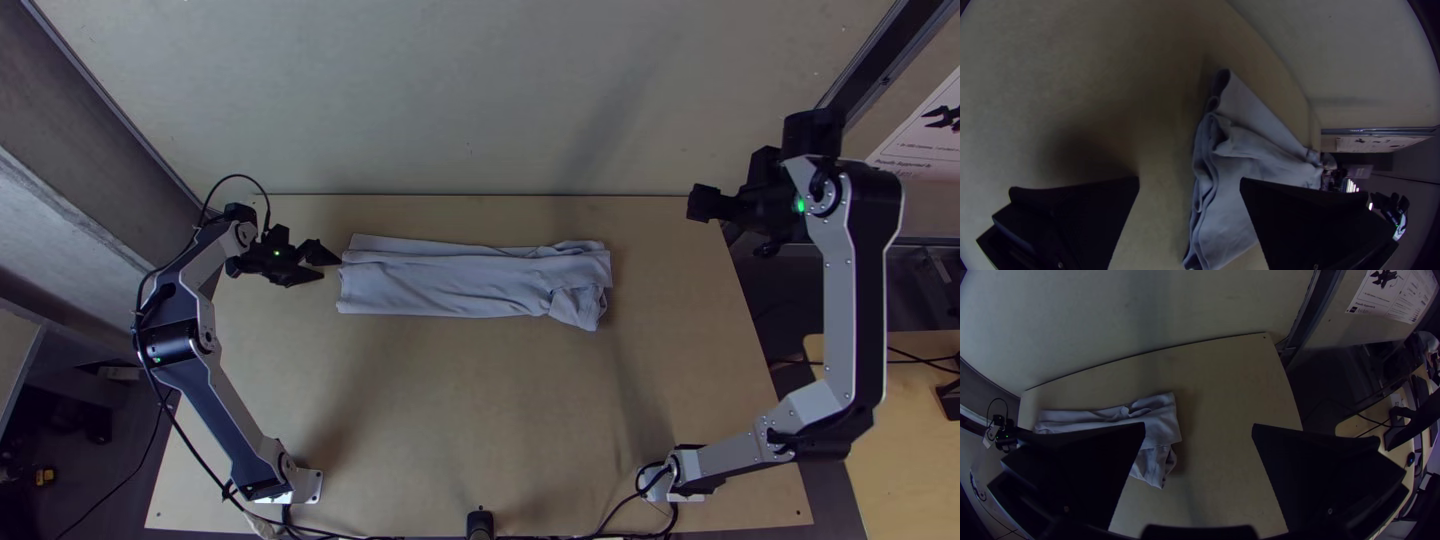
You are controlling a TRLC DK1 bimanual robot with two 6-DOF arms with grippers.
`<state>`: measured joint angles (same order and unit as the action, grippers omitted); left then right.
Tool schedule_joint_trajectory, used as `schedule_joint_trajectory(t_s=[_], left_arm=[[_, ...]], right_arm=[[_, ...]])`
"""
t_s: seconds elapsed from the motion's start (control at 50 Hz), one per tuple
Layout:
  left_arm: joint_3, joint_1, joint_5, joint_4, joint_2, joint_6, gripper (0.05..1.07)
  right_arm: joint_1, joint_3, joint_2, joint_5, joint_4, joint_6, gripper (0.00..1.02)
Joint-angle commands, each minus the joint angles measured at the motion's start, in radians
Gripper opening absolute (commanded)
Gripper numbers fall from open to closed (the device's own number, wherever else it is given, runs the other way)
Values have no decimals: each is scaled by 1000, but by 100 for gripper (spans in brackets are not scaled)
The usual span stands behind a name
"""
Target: Fold the t-shirt
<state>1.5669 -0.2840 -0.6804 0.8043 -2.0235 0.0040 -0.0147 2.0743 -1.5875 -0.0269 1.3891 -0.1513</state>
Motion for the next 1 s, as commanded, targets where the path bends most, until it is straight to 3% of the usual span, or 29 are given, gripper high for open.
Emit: schedule_joint_trajectory(t_s=[0.0,0.36,0.64,0.82,0.86,0.9,0.98], left_arm=[[-24,11,-8,-2,-29,2,103],[-146,256,-4,-145,42,-187,103],[-80,468,163,-185,8,-297,103],[5,519,252,-155,-50,-349,102],[24,523,275,-139,-58,-363,98],[38,523,309,-136,-64,-389,83],[58,522,377,-136,-66,-412,30]], right_arm=[[-8,-20,40,-7,-5,10,98],[10,-106,70,-7,-9,-5,98],[19,-217,138,-8,-38,-24,98],[38,-352,216,-8,-91,-51,98],[44,-388,238,-7,-105,-56,98],[48,-427,259,-8,-124,-59,98],[61,-491,296,-7,-160,-76,98]])
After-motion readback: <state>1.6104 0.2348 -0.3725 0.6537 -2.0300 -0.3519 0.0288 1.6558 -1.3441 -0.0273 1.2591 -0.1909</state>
